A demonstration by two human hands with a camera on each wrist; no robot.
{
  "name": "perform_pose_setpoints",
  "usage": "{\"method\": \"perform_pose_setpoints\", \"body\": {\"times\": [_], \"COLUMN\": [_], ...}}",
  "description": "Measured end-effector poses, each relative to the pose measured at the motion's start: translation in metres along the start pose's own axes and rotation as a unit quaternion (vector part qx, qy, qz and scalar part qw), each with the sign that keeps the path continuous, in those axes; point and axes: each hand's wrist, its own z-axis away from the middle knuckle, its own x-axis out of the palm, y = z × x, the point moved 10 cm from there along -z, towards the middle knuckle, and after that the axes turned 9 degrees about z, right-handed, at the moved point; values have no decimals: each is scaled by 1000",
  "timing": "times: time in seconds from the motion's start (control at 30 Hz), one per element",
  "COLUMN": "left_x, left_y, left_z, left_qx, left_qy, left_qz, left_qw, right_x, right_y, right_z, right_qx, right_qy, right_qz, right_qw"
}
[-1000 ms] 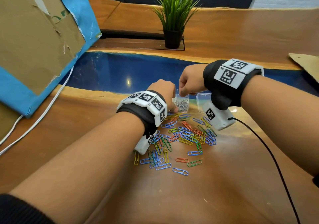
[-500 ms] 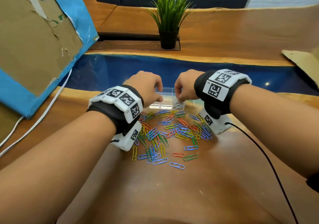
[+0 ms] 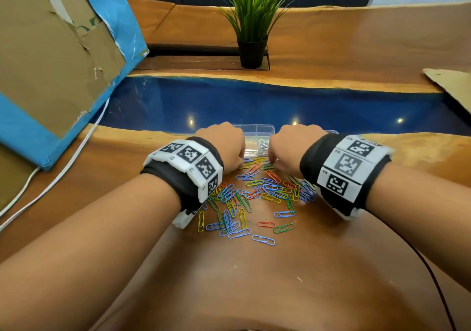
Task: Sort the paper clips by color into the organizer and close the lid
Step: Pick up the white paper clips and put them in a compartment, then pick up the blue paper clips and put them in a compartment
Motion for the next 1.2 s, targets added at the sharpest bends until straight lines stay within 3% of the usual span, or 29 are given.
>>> {"method": "perform_pose_setpoints", "body": {"times": [0.17,0.33,0.53,0.63,0.77,0.83,0.9,0.93,0.97,1.03,1.07,1.1,1.2], "left_x": [6,6,-7,-1,9,14,14,14,15,15,14,12,5], "left_y": [0,-1,-10,-12,-9,-11,-12,-11,-11,-9,-8,-6,1], "left_z": [-3,0,5,7,5,4,2,1,0,-3,-5,-5,-4], "left_qx": [-10,11,-2,-9,-8,-25,-41,-48,-55,-60,-55,-45,-17], "left_qy": [-7,-24,1,-24,-51,-58,-54,-54,-56,-49,-38,-23,16], "left_qz": [-3,68,211,316,382,386,372,358,347,316,286,243,91], "left_qw": [1000,997,978,949,923,920,926,931,935,946,956,969,996], "right_x": [6,7,2,9,34,43,47,47,45,35,28,22,19], "right_y": [6,10,25,37,46,46,39,34,33,39,41,41,35], "right_z": [3,3,7,10,13,14,15,16,16,14,13,14,15], "right_qx": [8,14,9,18,84,111,100,90,79,64,59,62,68], "right_qy": [-24,-18,10,-8,-62,-74,-96,-108,-106,-64,-32,-13,-9], "right_qz": [-27,-46,-247,-433,-672,-711,-729,-724,-688,-489,-360,-253,-133], "right_qw": [999,999,969,901,733,690,671,675,713,868,931,965,989]}}
